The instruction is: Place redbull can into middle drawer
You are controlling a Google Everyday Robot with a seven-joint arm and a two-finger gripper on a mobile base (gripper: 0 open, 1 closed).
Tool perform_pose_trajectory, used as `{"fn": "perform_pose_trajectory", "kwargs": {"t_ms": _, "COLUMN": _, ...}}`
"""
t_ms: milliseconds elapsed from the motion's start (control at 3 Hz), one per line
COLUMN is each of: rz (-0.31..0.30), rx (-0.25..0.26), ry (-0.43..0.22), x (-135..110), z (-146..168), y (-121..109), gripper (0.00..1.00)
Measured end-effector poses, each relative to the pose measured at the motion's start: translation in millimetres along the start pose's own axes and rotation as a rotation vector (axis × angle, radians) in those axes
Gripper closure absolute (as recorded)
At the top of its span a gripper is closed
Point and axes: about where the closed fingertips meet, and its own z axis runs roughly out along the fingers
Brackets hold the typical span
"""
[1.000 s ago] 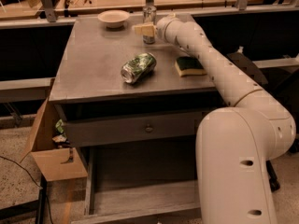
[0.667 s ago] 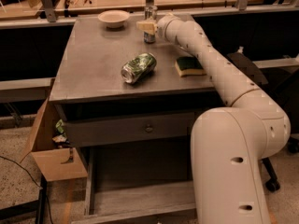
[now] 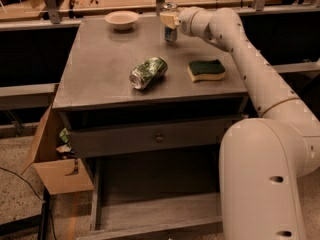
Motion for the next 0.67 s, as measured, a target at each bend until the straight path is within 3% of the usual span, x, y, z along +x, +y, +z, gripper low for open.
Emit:
{"fn": "perform_pose_trajectory", "kwargs": {"t_ms": 333, "rz": -0.007, "rx": -0.163, "ry": -0.031, "x": -29, "z": -57, "y": 12, "gripper": 1.00}}
{"fn": "perform_pose_trajectory", "kwargs": {"t_ms": 667, "rz": 0.045, "rx": -0.305, "ry": -0.013, "x": -27, "z": -95, "y": 33, "gripper": 1.00}}
